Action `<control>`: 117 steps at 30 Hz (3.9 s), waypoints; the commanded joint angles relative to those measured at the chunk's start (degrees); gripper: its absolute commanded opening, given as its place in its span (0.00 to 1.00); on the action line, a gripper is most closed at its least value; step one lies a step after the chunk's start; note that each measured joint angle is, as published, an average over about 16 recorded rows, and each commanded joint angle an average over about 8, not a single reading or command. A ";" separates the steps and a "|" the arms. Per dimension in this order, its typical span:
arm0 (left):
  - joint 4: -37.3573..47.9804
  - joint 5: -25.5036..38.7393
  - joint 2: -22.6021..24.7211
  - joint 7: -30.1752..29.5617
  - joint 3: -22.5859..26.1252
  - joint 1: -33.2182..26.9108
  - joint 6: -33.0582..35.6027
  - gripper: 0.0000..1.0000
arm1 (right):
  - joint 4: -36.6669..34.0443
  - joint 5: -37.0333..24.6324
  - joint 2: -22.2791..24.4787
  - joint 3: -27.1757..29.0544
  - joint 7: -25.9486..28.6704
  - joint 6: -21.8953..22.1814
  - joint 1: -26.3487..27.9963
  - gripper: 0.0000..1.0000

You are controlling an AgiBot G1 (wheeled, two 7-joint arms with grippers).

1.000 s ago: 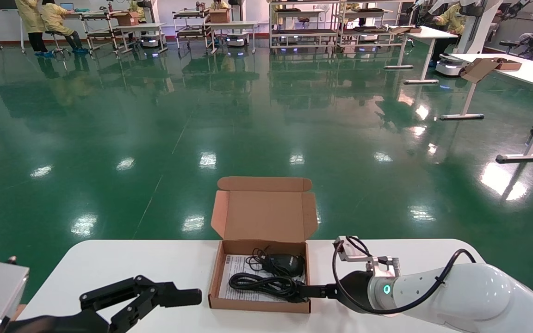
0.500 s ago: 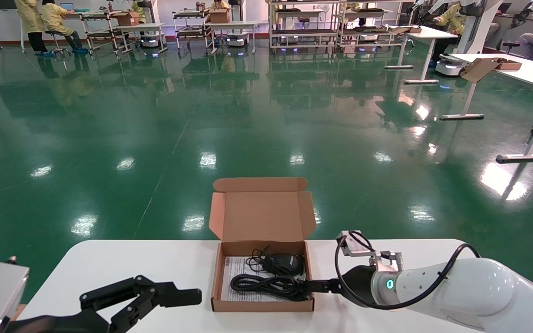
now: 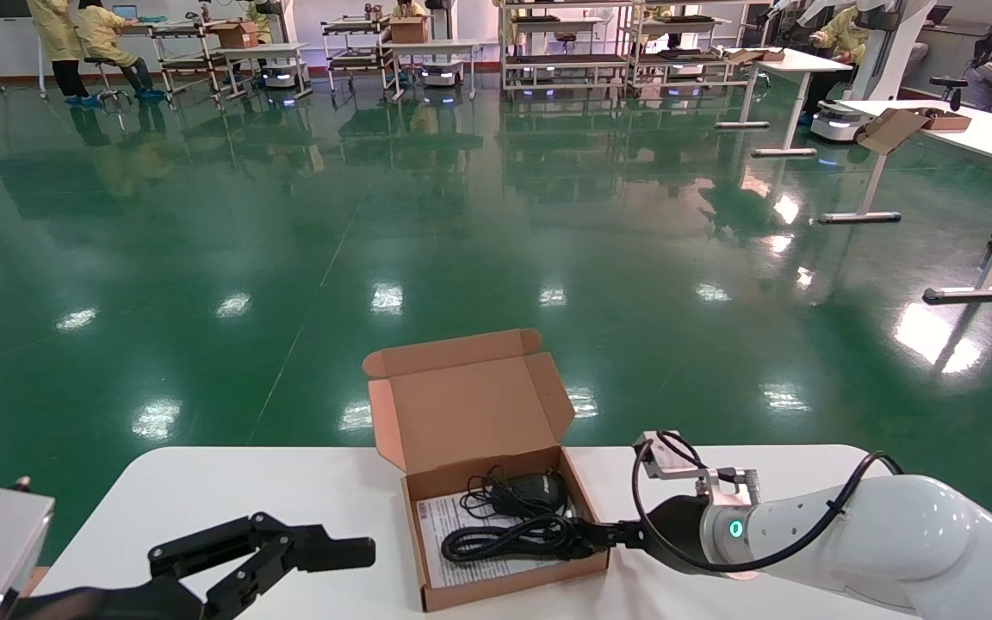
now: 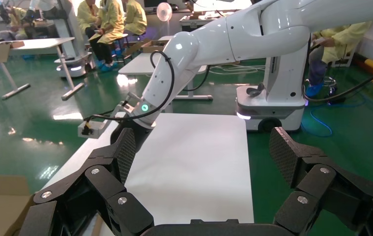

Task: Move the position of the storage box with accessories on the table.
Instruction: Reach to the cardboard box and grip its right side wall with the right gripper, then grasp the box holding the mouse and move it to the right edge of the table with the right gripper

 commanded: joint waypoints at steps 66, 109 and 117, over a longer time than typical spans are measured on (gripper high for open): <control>0.00 -0.02 -0.01 0.01 0.03 -0.01 -0.01 1.00 | -5.06 1.28 33.54 2.30 -18.27 -17.46 21.56 0.00; 0.00 -0.03 -0.02 0.02 0.05 -0.01 -0.02 1.00 | -12.77 13.64 26.11 10.64 -30.08 8.90 -2.99 0.00; 0.00 -0.04 -0.02 0.03 0.05 -0.01 -0.02 1.00 | -12.09 14.17 24.93 11.02 -31.10 9.49 -3.73 0.00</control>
